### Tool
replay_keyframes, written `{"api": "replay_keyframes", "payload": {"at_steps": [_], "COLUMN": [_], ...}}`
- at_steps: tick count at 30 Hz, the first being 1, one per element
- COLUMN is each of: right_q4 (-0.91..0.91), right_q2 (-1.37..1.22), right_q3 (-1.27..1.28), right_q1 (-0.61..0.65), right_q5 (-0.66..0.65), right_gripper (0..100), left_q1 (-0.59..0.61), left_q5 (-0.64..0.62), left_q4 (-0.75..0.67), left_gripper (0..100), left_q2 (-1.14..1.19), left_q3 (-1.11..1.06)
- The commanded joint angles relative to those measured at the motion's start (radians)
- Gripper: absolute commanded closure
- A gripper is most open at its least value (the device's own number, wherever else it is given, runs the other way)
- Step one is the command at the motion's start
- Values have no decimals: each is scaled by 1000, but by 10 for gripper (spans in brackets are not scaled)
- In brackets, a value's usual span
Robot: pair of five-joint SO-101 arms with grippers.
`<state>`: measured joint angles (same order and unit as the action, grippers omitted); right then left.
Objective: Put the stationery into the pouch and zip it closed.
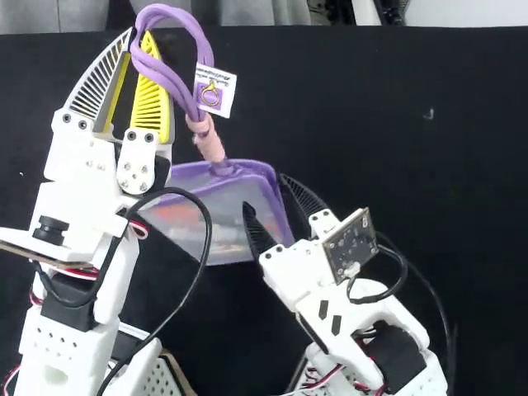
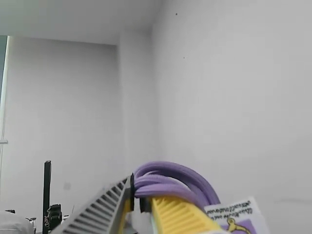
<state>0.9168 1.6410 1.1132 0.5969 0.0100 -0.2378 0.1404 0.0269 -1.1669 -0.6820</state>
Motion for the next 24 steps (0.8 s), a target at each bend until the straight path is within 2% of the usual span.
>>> {"api": "replay_keyframes", "payload": {"at_steps": [1,5,15,19,24], "right_q4": [5,6,150,230,233], "right_q2": [2,2,36,153,225], "right_q3": [-39,-39,-101,-179,-143], "right_q1": [61,118,115,120,123], "right_q5": [-2,-87,-256,-290,-298], "right_gripper": [779,779,779,779,779], "left_q1": [5,5,8,5,5], "left_q5": [8,8,8,8,8], "left_q4": [-12,-11,-11,-11,-11], "left_gripper": [971,971,971,971,971], "left_q2": [-15,-15,-15,-15,-15], "left_q3": [56,54,47,47,47]}}
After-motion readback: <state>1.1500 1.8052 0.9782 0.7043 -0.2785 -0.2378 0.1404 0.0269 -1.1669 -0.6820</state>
